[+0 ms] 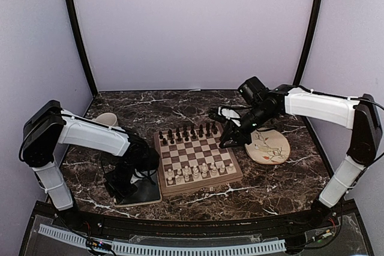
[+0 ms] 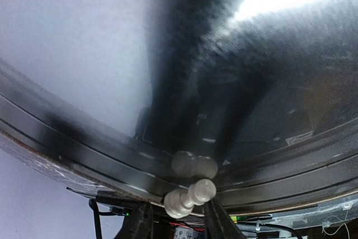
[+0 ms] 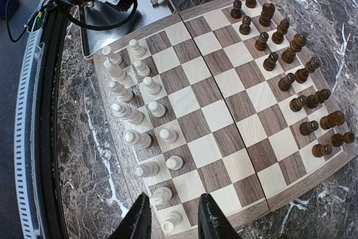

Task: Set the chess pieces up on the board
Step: Pick up the pawn from the storage box.

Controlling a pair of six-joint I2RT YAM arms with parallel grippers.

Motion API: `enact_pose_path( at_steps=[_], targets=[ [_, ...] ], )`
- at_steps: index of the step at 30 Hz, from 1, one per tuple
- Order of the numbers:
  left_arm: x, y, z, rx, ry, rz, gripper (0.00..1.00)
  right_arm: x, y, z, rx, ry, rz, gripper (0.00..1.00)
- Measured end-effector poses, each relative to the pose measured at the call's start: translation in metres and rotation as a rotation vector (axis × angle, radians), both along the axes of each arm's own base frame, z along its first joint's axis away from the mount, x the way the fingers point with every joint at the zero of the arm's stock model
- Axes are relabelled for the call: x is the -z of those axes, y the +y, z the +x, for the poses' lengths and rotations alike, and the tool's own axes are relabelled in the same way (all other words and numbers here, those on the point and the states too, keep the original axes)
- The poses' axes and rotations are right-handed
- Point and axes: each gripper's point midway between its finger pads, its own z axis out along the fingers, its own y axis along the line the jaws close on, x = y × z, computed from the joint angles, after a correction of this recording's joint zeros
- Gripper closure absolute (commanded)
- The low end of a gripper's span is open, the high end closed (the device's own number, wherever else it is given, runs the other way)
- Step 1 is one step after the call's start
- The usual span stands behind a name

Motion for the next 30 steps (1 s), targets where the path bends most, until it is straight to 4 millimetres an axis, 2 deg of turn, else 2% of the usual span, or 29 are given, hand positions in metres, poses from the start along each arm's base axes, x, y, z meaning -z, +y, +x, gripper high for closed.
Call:
enact_pose_path(
  at_steps=[8, 11, 21, 24, 27, 30],
  targets=[
    [0.001, 0.001, -0.003, -0.011, -0.008, -0.021, 0.75, 0.007, 0.001, 0.0, 0.002, 0.027, -0.008, 0.7],
    [0.003, 0.002, -0.005, -0.005, -0.005, -0.018, 0.7, 0.009, 0.002, 0.0, 0.003, 0.034, -0.008, 0.7],
    [0.006, 0.0, 0.001, 0.014, -0.037, -0.026, 0.69, 0.009, 0.002, 0.0, 0.003, 0.038, -0.008, 0.7],
    [0.005, -0.001, 0.003, 0.021, -0.047, -0.033, 0.63, 0.009, 0.003, 0.001, 0.004, 0.039, -0.007, 0.7],
    [0.002, -0.006, 0.008, 0.033, -0.068, -0.064, 0.61, 0.009, 0.004, 0.002, 0.004, 0.039, -0.007, 0.7],
    [0.004, -0.019, 0.016, 0.047, -0.101, -0.126, 0.64, 0.01, 0.004, 0.002, 0.005, 0.042, -0.009, 0.7]
  ],
)
